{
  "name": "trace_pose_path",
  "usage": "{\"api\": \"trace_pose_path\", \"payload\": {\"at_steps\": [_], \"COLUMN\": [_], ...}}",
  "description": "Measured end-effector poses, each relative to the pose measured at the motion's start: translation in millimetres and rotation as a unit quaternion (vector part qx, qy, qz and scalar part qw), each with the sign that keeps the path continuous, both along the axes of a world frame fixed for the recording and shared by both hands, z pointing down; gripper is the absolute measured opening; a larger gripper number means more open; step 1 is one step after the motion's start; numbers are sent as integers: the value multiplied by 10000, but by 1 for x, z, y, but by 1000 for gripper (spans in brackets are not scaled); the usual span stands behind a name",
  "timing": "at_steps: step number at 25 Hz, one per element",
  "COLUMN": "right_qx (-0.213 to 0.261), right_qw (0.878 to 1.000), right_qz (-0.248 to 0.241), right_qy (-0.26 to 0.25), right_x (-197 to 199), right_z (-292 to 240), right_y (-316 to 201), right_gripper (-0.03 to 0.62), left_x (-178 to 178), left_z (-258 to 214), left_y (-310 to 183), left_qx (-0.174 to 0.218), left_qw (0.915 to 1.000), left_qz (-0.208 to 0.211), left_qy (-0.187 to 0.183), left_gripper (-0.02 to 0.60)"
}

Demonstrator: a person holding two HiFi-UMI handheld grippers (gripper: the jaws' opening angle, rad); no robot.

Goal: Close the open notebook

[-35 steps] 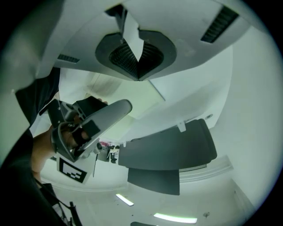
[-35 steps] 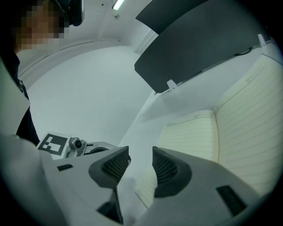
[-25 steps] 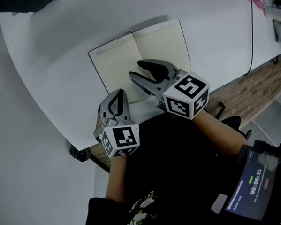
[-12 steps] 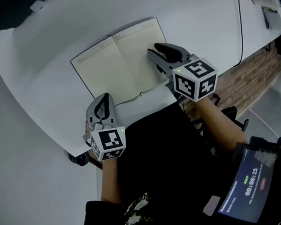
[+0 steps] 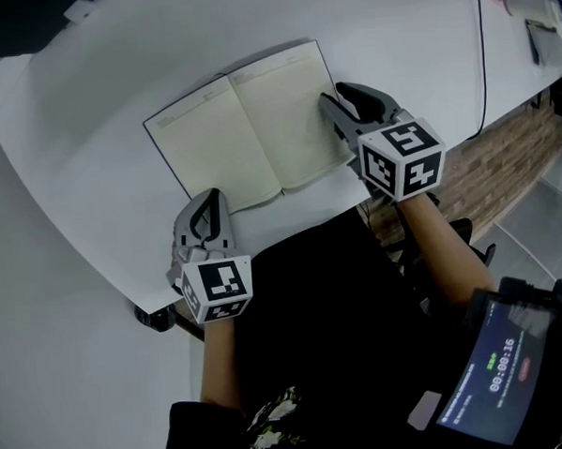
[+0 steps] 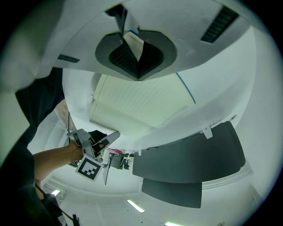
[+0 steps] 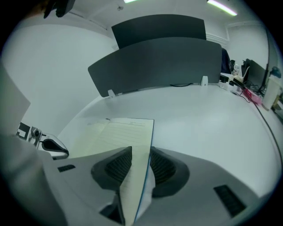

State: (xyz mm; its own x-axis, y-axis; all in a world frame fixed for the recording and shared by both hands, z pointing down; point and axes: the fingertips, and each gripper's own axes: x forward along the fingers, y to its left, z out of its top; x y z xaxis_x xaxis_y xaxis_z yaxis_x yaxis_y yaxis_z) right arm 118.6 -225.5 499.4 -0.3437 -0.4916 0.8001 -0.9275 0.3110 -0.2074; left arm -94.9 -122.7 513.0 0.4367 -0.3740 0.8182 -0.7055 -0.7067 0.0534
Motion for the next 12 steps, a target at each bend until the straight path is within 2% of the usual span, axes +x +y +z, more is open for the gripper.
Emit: {"api": "trace_pose_path", "payload": {"at_steps": [3, 7, 9, 12], "right_qx": [-255, -320, -360, -502], "right_qw": [9993, 9992, 9993, 9956], "right_qz": [-251, -214, -11, 550], "right_qy": [108, 51, -104, -570], "right_x": [-7, -7, -6, -5], "right_z": [10, 13, 13, 12], "right_y": [6, 8, 7, 5], "right_gripper": [173, 173, 175, 175], "left_x": [0, 1, 0, 0], "left_z": [-1, -1, 0, 0], "left_y": [0, 0, 0, 0], "left_qx": [2, 7, 3, 0], "left_qw": [10000, 10000, 10000, 10000], "left_qz": [-25, -56, -60, -67], "left_qy": [-5, 17, 31, 49], "left_gripper": [6, 6, 6, 6]}}
